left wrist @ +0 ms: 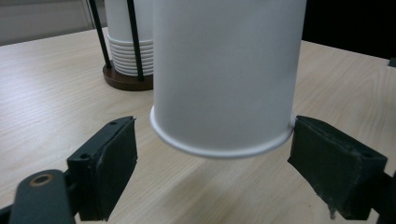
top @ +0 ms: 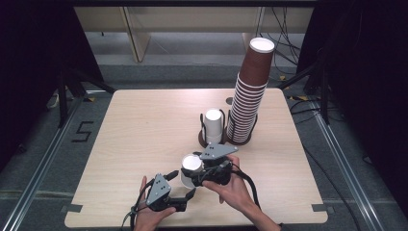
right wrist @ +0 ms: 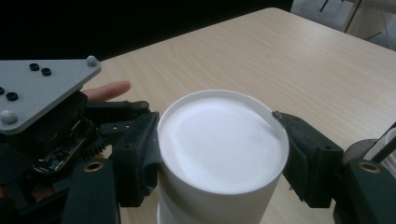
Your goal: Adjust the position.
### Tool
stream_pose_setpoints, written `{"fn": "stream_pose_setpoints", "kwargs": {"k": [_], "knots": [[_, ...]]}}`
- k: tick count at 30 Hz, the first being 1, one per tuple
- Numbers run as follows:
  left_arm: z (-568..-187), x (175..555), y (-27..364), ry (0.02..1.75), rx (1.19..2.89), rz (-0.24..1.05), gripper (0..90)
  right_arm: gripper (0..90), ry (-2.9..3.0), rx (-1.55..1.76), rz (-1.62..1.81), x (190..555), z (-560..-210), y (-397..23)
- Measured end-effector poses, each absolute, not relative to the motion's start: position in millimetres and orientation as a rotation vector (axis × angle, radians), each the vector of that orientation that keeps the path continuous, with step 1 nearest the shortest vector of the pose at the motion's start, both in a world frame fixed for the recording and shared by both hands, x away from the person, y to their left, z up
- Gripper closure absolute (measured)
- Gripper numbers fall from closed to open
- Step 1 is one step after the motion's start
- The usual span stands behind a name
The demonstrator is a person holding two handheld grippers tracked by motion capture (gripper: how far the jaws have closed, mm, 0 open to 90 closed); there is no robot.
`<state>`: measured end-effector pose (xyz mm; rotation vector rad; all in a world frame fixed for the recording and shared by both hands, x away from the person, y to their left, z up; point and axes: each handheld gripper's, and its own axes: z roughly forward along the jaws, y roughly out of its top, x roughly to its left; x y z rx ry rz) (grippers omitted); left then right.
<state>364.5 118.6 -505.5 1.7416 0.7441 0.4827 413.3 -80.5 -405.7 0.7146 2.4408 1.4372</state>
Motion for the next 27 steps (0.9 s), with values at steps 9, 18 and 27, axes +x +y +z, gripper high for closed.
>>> {"fn": "stream_pose_setpoints", "kwargs": {"k": [9,18,27], "knots": [[-507.8,366.6,113.0,0.733,1.747,0.477,13.8,34.8,2.476,0.711,1.452,410.6,-409.9,-73.1],[-508.7,368.8,109.9,0.723,1.727,0.475,13.5,34.8,2.481,0.746,1.489,407.8,-409.5,-73.6],[-505.5,369.8,111.2,0.681,1.765,0.471,18.2,27.1,2.516,0.716,1.489,410.9,-409.5,-77.2]]}}
